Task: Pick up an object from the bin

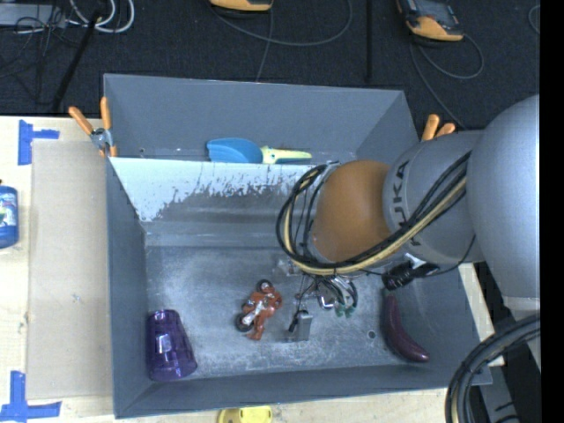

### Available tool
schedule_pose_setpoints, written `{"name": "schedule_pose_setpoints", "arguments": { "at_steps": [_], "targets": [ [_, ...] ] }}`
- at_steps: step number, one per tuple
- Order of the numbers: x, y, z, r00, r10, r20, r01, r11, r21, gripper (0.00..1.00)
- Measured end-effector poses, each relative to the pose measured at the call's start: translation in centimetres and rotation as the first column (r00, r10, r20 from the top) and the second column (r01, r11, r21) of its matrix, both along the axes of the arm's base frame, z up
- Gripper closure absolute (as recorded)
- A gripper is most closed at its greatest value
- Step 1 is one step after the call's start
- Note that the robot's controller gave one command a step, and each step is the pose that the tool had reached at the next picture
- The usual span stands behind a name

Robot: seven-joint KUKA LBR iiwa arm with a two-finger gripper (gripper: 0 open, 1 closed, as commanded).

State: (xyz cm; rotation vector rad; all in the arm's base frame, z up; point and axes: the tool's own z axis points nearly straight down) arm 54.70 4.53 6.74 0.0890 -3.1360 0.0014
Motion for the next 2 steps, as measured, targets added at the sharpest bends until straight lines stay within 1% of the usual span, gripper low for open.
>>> {"name": "schedule_pose_setpoints", "arguments": {
  "at_steps": [1,2],
  "targets": [
    [-1.1,2.6,0.2,0.997,0.083,0.004,-0.083,0.997,0.001,0.0],
    [0.3,4.4,0.2,0.925,0.38,0.005,-0.38,0.925,0.002,1.0]
  ]
}}
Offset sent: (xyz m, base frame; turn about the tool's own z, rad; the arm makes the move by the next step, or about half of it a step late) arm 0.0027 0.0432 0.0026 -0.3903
